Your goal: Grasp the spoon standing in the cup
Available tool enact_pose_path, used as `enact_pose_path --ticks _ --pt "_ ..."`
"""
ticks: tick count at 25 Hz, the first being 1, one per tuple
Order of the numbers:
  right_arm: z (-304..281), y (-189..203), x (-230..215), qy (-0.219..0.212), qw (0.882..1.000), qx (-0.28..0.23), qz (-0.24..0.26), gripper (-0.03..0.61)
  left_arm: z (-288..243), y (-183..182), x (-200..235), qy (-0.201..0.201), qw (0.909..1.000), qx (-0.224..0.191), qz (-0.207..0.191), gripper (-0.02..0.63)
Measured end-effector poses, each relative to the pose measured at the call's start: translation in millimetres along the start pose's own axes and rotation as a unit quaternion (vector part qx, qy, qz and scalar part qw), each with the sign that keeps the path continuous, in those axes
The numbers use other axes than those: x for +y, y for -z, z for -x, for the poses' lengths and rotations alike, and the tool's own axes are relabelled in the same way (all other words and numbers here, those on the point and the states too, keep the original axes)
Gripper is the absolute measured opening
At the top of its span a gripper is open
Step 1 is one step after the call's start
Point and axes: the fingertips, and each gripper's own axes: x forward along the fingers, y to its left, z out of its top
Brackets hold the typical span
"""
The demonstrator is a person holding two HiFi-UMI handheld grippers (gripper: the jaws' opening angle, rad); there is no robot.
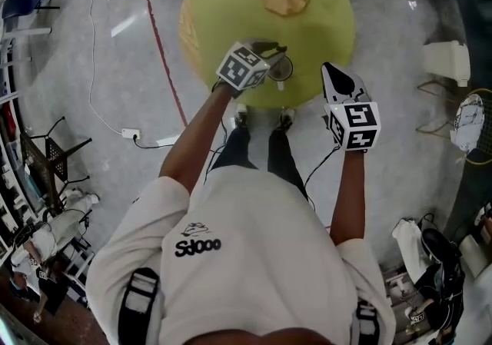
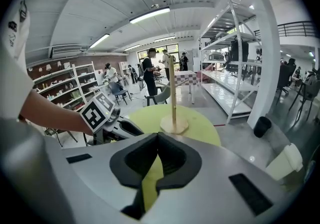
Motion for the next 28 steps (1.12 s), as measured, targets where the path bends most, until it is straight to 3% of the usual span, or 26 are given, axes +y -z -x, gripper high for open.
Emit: enact_pose_path --ticks 7,14,22,28 --pt "5.9 -8.7 -0.5 0.014 1.000 -0.004 0.001 0.021 4.7 -5.9 -3.1 -0.008 0.9998 -0.014 -0.008 0.081" --pt "27.0 -33.5 -1.2 0.022 0.999 -0.030 0.005 0.021 28.8 -35.6 -16.0 -0.020 0.9989 -0.040 -0.013 0.067" --pt "53.0 -83.4 3.6 0.042 0.995 -0.078 0.038 0.021 87.0 -87.1 -28.9 -0.041 0.9927 -0.107 -0.036 0.063" --pt "75.9 -128.0 14.8 0.054 0.989 -0.120 0.071 0.021 146.0 -130.5 -36.7 -0.067 0.9809 -0.173 -0.057 0.061"
